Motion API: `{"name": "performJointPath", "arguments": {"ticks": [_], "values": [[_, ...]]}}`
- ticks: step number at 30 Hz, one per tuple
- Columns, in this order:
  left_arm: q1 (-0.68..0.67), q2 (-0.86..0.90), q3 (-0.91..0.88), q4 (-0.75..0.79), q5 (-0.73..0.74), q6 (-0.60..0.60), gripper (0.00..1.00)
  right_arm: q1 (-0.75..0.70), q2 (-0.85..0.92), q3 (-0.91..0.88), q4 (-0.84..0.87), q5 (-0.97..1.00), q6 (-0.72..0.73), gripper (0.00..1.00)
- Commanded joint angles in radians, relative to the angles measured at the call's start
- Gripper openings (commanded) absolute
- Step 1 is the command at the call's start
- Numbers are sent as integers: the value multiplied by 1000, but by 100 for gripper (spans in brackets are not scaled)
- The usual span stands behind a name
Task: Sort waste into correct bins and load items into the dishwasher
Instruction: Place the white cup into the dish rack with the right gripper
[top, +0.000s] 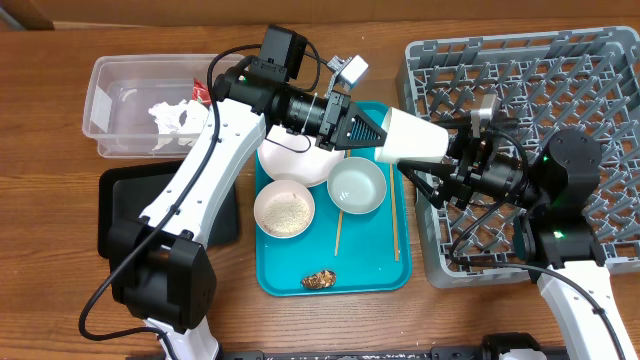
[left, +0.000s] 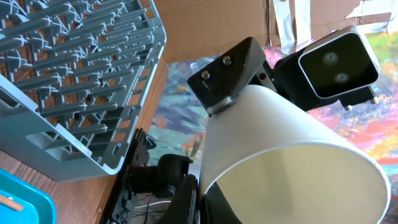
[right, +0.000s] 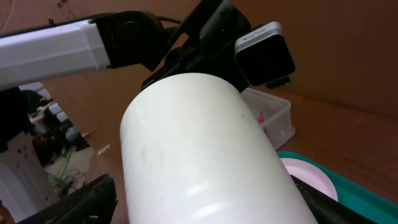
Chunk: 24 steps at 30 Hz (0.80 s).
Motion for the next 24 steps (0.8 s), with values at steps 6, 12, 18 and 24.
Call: {"name": "performJointPath", "arguments": {"ticks": [6, 12, 18, 24], "values": [[0, -2, 14, 1, -48, 3, 4, 4, -2, 23, 6, -18, -10, 63], [0, -2, 14, 1, -49, 4, 4, 4, -2, 23, -3, -18, -9, 56], [0, -2, 14, -11, -138, 4, 22, 4, -2, 23, -64, -18, -9, 52], [0, -2, 14, -159, -506, 4, 31, 3, -2, 23, -246, 59, -9, 33]]}}
